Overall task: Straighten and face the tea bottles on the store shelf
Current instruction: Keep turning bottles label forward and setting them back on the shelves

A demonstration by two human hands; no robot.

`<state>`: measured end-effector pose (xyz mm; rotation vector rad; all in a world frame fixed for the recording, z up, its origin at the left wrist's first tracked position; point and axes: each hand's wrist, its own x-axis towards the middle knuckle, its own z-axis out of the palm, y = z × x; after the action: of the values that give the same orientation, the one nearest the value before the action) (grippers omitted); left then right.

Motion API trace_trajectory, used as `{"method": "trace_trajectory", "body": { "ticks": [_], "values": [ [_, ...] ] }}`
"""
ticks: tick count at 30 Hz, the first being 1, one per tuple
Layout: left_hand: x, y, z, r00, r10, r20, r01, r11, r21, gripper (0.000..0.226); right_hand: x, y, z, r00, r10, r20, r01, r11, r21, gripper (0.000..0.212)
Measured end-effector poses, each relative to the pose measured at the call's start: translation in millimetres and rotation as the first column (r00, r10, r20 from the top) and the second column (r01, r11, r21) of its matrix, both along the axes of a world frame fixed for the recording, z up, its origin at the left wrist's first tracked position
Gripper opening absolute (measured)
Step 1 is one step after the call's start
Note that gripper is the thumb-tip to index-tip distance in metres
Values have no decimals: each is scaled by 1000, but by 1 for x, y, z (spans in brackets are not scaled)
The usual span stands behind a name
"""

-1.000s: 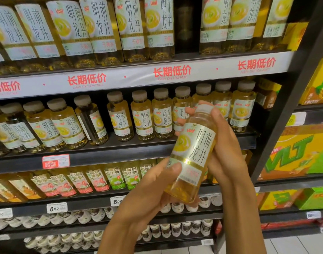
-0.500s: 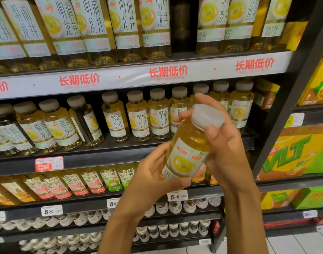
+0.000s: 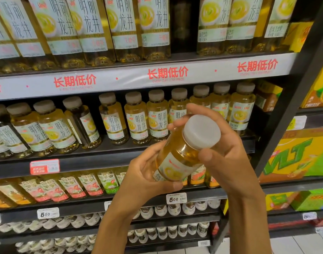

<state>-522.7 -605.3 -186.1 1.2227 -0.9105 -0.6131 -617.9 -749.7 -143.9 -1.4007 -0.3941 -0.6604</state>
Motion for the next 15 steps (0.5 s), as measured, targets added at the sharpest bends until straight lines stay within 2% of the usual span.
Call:
{"method": "trace_trajectory", "body": {
  "ticks": [4,9,12,15],
  "values": [
    [-5,-3,0,993,-72,-98,74,997,23,68,7,3,-6,999,-5,-41,10,991,137,61],
    [-8,-6,-1,978,-108,-178,132,983,127,62,18,4,-10,978,-128,-167,180,919,352,51],
    [-13,-9,-4,988,-42,-148,77,969,234,55,22,-1,-11,947,-208,-244,291,878,379,47],
    [-18,-13,-10,983,12,-184,33,970,239,61,21,-4,-11,935,-222,-275,315,877,363,53]
  ]
}}
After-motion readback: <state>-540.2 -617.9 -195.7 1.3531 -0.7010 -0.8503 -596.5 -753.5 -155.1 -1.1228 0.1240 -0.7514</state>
